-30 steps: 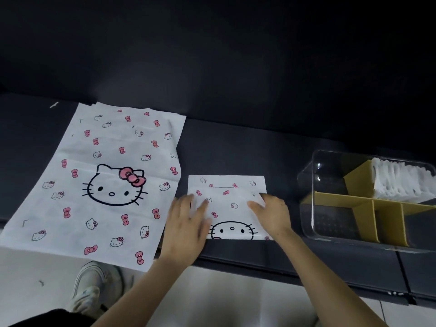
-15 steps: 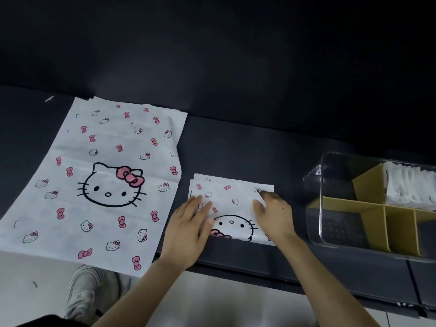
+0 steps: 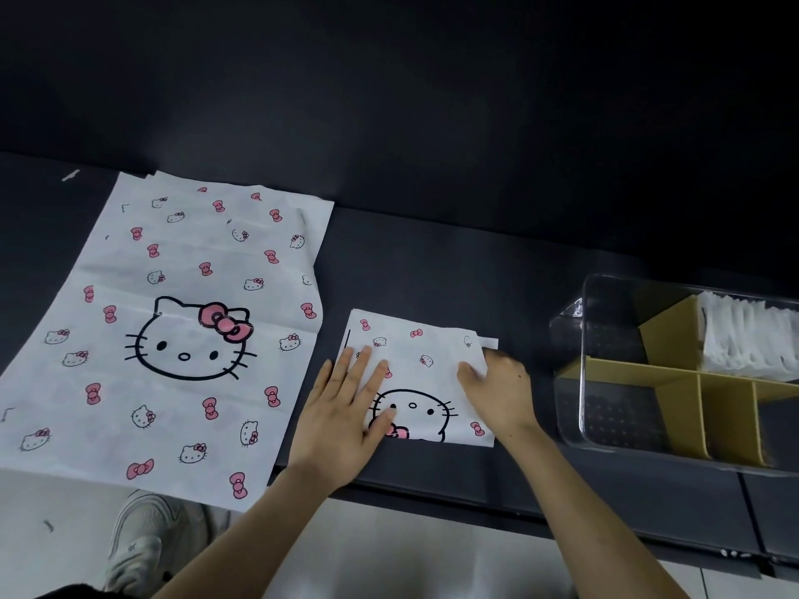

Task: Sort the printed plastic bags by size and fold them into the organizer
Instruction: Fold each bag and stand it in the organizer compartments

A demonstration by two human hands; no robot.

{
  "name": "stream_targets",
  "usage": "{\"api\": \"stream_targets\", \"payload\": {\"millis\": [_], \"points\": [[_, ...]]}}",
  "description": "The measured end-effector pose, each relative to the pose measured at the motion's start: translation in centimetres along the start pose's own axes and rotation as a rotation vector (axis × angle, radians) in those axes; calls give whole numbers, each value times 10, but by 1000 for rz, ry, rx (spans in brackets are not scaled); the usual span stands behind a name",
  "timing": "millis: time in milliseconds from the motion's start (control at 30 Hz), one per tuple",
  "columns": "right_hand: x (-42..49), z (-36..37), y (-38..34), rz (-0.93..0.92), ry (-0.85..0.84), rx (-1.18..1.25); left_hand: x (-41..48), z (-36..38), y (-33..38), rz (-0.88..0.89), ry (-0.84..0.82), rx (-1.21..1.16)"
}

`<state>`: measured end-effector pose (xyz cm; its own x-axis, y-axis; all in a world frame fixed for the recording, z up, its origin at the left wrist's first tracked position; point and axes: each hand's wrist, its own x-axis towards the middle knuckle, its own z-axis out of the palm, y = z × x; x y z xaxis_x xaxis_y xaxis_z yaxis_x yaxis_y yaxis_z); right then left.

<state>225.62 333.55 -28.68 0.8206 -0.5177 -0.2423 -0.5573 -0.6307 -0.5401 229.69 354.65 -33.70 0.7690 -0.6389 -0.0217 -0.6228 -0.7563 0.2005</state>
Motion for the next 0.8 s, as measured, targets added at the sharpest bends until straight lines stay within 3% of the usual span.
{"api": "stream_targets", "payload": {"millis": [100, 133, 233, 333, 433, 533, 667, 733, 800], "points": [[-5, 1, -2, 51, 17, 116, 0, -1, 1, -2, -3, 19], [-9, 2, -2, 24, 100, 101, 0, -2, 1, -5, -8, 19], [-32, 17, -1, -195, 336, -264, 0, -3, 2, -10, -21, 24], [-59, 41, 3, -274, 245, -436, 0, -3, 2, -3, -23, 22], [-72, 49, 30, -131, 212, -479, 1, -3, 2, -7, -37, 31], [-86, 37, 52, -70, 292, -430, 1, -4, 2, -10, -41, 28], [-80, 32, 34, -179, 411, -309, 1, -4, 2, 3, -27, 18], [-49, 27, 15, -247, 406, -262, 2, -2, 2, 13, -26, 33], [-17, 15, -2, -198, 313, -276, 5, -2, -1, 47, -41, 61]]}}
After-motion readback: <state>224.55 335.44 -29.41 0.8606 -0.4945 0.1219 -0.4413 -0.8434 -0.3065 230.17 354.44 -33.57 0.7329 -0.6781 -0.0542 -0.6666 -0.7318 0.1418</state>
